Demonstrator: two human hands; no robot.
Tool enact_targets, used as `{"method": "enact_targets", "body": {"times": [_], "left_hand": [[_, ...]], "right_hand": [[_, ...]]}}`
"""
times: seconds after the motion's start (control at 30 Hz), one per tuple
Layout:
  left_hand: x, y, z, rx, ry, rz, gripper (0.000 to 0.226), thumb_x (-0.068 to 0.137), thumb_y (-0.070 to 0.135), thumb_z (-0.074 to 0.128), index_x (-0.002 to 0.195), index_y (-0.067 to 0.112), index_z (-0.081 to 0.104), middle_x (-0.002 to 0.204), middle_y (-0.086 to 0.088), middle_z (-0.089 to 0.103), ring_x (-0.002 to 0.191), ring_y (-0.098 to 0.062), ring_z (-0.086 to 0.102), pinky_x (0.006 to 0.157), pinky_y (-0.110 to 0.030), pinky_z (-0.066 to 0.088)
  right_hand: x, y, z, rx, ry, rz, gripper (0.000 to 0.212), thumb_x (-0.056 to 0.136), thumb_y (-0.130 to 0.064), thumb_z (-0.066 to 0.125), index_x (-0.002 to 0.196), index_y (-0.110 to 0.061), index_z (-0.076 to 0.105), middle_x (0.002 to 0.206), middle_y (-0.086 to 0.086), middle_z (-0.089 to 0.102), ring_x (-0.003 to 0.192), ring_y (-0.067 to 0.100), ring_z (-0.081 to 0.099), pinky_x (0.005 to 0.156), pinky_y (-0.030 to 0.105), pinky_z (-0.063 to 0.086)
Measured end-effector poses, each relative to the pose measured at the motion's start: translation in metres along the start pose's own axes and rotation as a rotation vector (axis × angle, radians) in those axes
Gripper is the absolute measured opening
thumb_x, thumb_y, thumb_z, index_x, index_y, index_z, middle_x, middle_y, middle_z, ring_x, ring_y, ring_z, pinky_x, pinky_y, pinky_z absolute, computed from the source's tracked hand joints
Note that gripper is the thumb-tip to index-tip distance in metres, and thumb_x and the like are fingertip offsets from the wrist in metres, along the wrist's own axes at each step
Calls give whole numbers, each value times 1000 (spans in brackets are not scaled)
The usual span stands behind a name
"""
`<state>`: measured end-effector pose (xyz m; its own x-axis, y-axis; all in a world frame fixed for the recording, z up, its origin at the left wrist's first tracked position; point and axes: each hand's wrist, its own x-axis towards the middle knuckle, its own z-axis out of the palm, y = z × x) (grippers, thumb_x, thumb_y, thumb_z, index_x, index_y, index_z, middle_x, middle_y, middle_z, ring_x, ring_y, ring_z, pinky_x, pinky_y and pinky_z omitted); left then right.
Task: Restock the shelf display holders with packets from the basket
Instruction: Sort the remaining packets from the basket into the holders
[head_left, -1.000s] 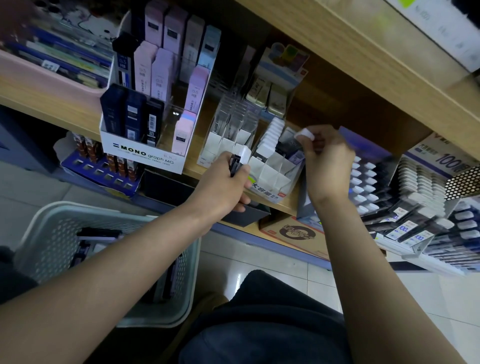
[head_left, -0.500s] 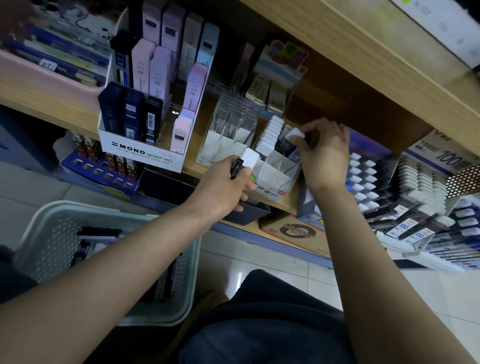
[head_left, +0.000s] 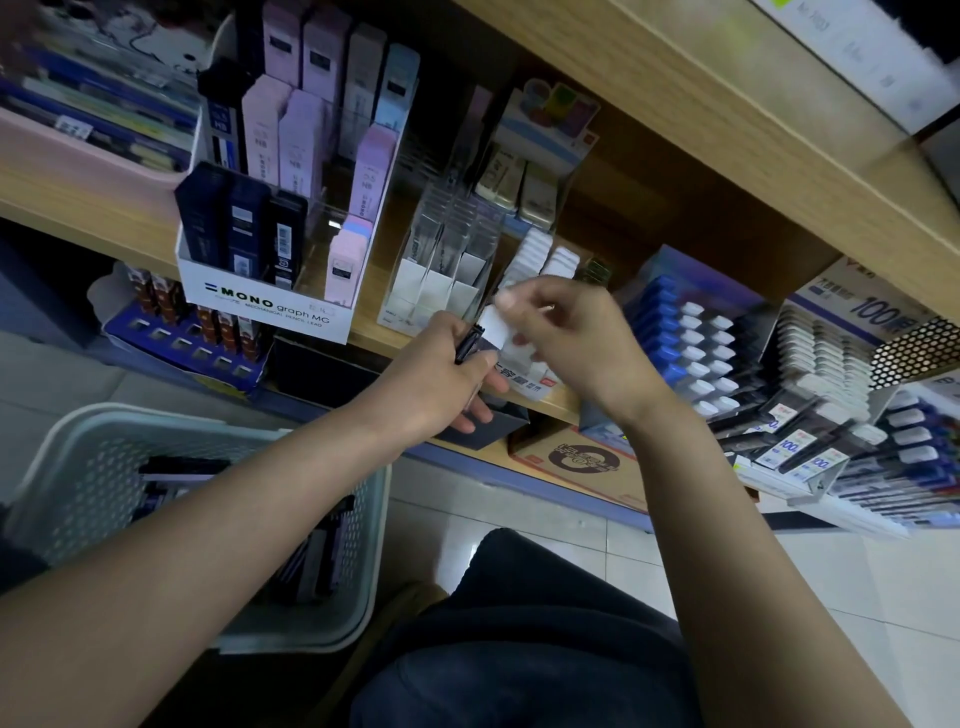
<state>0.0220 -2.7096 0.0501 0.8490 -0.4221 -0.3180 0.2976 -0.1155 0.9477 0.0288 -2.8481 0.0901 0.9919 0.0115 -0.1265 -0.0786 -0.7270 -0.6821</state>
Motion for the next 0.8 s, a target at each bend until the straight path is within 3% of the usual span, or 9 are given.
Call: {"method": "enact_targets", "body": {"times": [0.1,0.2,0.27,0.33,0.47,0.57,0.7,0.8], "left_hand": [[-1,0,2,-7,-8,-4,15,99,22,42,111,14,41,91,-2,65,67,-16,63,62,-31,56],[-2,-1,3,-8,-5,-21,10,99,23,41,107,18,43,92,-4,61,66,-15,62,65,-36,57],[-1,-1,1,-17,31,-35,4,99,24,42,96,23,44,95,-3,59,65,-14,61,57,-32,56],[1,-3,-1,16,78,-41,7,98,27,44,92,24,43,90,1,56,58,-12,55,45,-25,46],[3,-3,-2,99,102,-48,21,93,30,54,105,17,42,78,4,44,62,-7,42,53,-25,33],[6,-1,0,21,103,-99,26,91,23,56,106,15,35,73,4,39,59,-8,40,50,-26,29],[13,-3,1,-98,143,-108,16,91,13,45,92,11,30,64,1,28,50,-12,29,46,-30,20],[11,-4,2,-61,112,-48,18,97,15,39,83,21,30,63,0,34,51,-12,34,47,-28,29]], "right_hand": [[-3,-5,-2,26,-105,29,5,87,-18,64,90,-22,64,86,-6,62,70,6,60,64,18,53],[-5,-5,-11,126,-95,100,8,88,-11,61,90,-18,61,86,-2,59,66,7,60,64,16,55],[-3,-3,-18,185,28,129,7,92,-9,55,95,-15,57,87,-1,57,67,7,60,61,13,53],[2,4,-25,200,231,122,6,93,-9,54,98,-13,55,89,0,58,71,12,63,63,17,54],[7,26,-29,-28,559,33,10,90,-8,58,94,-17,56,94,5,62,87,22,63,82,39,53],[8,30,-26,-145,649,-41,15,87,-5,58,90,-19,55,99,8,61,89,20,58,82,31,47],[15,35,-18,-224,672,-95,11,86,-2,58,93,-9,61,98,5,54,83,13,51,73,21,40],[20,39,-14,-267,624,-103,10,86,-4,61,95,-5,62,100,8,57,85,19,55,71,25,40]]}}
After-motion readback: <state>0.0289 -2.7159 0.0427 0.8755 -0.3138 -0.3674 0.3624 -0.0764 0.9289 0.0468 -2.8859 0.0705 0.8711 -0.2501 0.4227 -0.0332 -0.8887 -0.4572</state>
